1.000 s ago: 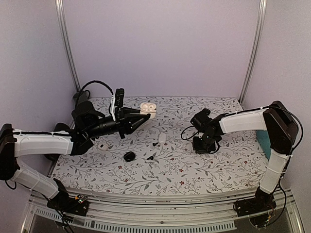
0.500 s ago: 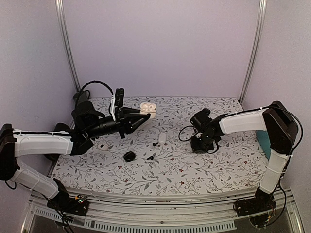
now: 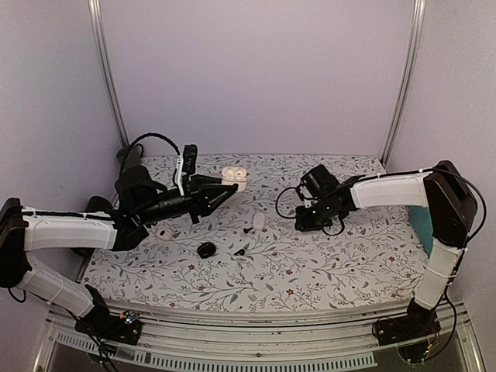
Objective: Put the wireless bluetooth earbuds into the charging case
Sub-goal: Pick up the left earbud from the center of the board, then insert the left earbud into the left side groove of the charging case.
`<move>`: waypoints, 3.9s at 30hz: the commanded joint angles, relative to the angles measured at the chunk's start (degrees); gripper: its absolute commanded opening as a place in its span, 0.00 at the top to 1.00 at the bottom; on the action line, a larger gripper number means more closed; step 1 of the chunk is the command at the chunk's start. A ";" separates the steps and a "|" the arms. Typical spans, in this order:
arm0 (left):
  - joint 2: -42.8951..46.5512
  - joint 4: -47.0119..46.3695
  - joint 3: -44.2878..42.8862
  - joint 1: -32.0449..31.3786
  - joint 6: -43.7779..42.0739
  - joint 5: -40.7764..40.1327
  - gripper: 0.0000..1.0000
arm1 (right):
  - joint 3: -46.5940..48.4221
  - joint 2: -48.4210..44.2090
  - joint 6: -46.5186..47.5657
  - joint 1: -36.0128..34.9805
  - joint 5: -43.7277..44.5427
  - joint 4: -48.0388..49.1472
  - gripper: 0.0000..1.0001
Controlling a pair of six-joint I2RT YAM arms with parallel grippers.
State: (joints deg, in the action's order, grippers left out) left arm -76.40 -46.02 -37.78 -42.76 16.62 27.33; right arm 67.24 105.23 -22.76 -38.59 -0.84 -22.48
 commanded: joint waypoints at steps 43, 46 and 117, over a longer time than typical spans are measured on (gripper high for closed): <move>-13.25 -14.01 -2.37 1.94 -1.99 -4.97 1.00 | -0.91 -17.01 3.13 2.73 -16.10 12.22 0.84; -15.06 -15.69 -3.20 1.70 -3.13 -6.20 1.00 | -2.71 -20.23 0.71 2.73 -17.60 15.53 0.84; -31.86 -30.81 -15.24 -12.20 -15.98 -23.00 1.00 | -17.86 -25.60 -5.17 -13.50 1.67 62.82 0.82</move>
State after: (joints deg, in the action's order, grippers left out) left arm -107.61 -77.56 -52.03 -53.58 -0.21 5.02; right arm 50.13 80.01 -28.86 -51.75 -0.45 37.82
